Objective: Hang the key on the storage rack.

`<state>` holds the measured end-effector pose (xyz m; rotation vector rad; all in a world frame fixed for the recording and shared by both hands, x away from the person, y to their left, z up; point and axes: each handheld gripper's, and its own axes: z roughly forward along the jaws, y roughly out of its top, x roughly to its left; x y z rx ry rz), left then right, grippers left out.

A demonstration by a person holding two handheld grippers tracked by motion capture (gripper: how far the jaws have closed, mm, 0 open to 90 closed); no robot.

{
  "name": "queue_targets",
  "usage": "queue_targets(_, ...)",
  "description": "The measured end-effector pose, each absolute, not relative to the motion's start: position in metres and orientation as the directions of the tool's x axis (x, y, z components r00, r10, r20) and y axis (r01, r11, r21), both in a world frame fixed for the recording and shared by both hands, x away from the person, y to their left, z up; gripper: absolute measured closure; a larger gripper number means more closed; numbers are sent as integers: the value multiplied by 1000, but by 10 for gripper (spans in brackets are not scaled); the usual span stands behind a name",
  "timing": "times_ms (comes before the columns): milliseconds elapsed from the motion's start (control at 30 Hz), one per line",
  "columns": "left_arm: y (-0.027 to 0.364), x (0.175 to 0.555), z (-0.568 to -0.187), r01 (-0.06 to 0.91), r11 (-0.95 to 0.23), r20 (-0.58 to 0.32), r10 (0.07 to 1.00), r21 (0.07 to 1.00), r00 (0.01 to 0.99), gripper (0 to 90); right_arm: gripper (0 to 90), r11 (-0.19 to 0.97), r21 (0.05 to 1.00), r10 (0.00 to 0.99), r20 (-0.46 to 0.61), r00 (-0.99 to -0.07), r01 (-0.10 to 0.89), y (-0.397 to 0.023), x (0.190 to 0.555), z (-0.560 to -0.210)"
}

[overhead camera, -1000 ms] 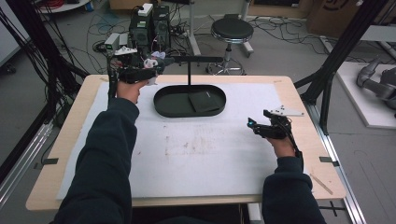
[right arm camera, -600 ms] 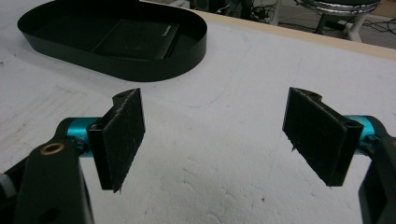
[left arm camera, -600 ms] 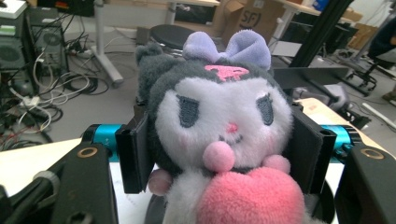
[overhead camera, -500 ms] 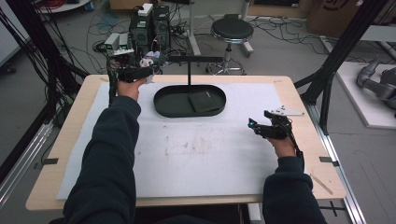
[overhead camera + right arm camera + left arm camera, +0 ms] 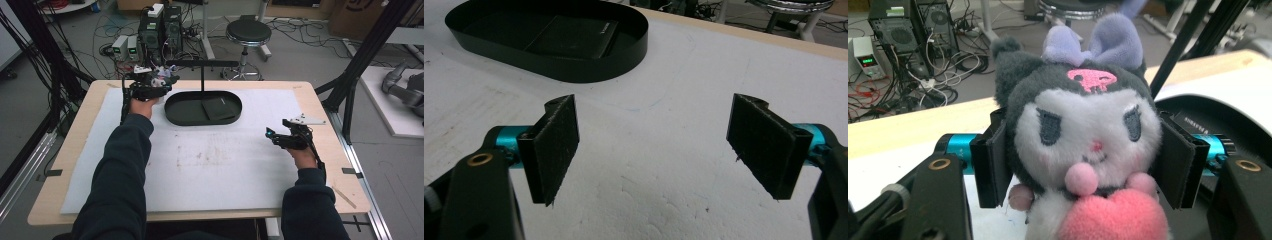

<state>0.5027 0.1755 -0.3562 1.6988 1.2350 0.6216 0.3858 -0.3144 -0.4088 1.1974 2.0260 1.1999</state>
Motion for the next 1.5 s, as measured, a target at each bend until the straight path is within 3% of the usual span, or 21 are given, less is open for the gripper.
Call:
queue_targets(400, 172, 493, -377, 492, -92, -145, 895, 866, 422, 229, 213, 228, 871, 871, 18, -492, 435, -317, 384, -409)
queue_targets(800, 196, 441, -374, 388, -59, -151, 860, 920, 488, 223, 213, 268, 862, 863, -17, -505, 430, -315, 383, -412)
queue_targets(1167, 210, 377, -378, 277, -99, -68, 842, 956, 535, 224, 209, 315, 856, 857, -72, -510, 409, -312, 372, -407)
queue_targets(1500, 223, 353, -391, 268, -95, -63, 848, 959, 526, 217, 210, 294, 861, 876, -68, -478, 415, -320, 364, -407)
